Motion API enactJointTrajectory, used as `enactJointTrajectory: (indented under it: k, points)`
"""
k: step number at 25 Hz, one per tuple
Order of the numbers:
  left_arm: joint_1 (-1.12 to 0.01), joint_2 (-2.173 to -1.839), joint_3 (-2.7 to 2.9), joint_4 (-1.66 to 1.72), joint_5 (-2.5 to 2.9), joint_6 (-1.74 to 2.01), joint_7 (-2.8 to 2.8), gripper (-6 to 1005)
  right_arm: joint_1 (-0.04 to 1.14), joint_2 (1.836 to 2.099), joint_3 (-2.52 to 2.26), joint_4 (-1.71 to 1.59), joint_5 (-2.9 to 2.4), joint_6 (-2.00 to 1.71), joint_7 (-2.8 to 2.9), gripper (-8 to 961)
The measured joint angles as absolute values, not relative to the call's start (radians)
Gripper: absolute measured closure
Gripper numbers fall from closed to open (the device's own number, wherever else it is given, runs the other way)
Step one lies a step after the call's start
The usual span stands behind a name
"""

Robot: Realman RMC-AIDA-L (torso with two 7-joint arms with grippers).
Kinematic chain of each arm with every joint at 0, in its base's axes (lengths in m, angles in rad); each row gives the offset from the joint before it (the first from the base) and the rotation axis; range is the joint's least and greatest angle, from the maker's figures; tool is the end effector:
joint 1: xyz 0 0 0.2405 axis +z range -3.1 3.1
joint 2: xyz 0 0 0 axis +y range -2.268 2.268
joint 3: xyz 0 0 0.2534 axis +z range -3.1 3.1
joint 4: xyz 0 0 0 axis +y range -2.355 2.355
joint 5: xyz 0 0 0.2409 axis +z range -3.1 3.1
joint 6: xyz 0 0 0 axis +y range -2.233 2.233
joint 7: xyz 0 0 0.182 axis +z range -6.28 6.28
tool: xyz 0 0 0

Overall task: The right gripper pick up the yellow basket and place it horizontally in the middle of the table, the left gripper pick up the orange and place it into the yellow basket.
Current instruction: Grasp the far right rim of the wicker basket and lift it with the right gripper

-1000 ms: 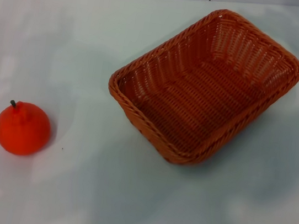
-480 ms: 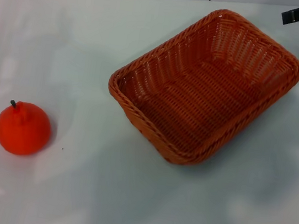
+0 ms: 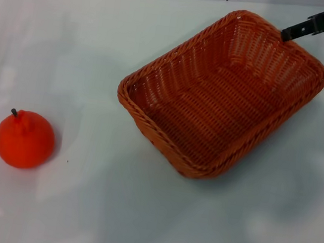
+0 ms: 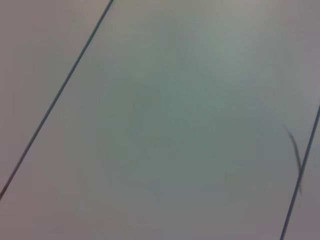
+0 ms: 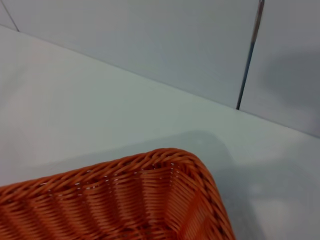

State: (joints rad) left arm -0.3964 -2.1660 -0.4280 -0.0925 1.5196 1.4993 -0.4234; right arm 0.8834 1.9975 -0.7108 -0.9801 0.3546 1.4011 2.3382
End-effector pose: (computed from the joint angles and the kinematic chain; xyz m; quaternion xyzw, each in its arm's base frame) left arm -0.3536 0.3332 0.0078 -0.4868 -0.3105 -0.4751 0.6639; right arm 0.2270 0.4866 0.0692 0.4022 0.8645 0.2938 0.0675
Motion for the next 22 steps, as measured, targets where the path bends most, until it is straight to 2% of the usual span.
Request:
enactJointTrajectory:
  k: [7,13,19,22]
  points:
    - [-0.401,-2.166,-0.428,-0.094,1.521,1.504,-0.424,350,0.888,2.014,-0.754,-0.868,0.346,1.261,2.346,84]
    - [-0.404,-2.166,-0.428,-0.094,1.522,1.499,-0.43,351,0.89,2.053,-0.758,-0.81,0.273,1.115,2.361,92]
    - [-0.403,-2.165,-0.428,-0.094,1.519,1.498,-0.433,352,0.884,2.059,-0.759,-0.78,0.302,1.077,2.338,197]
    - [-0.403,-2.164,-0.428,-0.094,1.517,1.494,-0.434,351,0.871,2.054,-0.756,-0.787,0.347,1.093,2.317,250]
